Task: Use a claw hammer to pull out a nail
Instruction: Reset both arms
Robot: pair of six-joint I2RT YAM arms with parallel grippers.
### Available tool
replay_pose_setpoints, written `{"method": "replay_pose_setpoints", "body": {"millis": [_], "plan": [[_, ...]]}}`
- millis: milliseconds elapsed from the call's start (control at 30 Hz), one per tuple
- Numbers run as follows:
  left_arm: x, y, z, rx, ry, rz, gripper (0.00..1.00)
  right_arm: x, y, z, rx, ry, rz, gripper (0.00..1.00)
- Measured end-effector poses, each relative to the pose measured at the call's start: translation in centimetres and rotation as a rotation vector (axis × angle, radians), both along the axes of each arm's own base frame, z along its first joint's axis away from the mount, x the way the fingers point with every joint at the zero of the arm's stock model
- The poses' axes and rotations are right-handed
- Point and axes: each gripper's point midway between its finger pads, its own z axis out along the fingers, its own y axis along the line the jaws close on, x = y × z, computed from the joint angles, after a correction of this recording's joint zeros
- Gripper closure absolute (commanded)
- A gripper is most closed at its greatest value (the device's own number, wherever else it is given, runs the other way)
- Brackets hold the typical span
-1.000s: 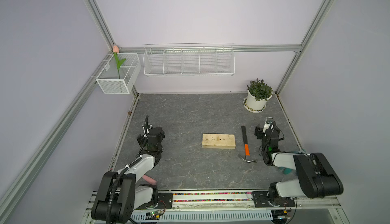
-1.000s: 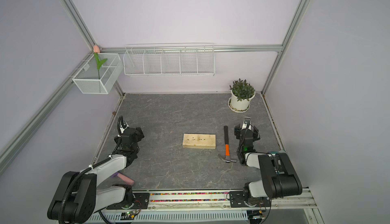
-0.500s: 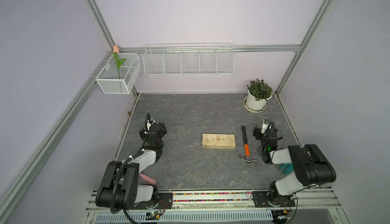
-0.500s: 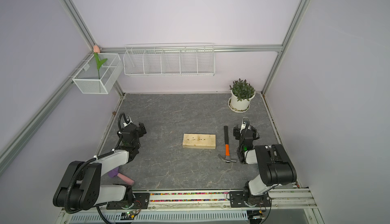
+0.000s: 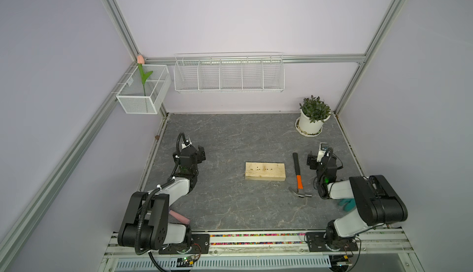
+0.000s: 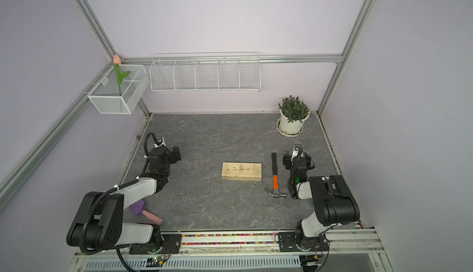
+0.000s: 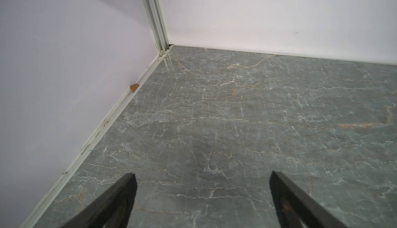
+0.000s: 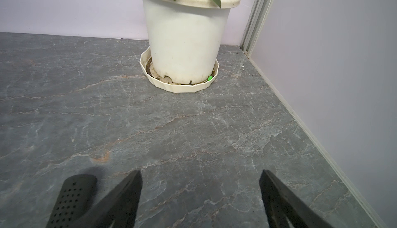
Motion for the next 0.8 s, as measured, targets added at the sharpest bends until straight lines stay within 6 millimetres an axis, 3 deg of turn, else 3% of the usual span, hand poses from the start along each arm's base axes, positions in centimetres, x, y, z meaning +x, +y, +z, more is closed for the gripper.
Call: {"method": "replay_pose_setpoints", "body": {"millis": [500, 800], "plan": [[0.4, -1.6, -0.3, -0.005, 0.012, -0.141, 0.01, 0.0, 0.0, 0.0, 0.000, 0.000, 0.000, 0.11], [-1.6, -2.1, 0.0, -0.063, -0.035, -0.172, 0.01, 0.0, 0.0, 0.0, 0.000, 0.000, 0.001, 0.11]]}}
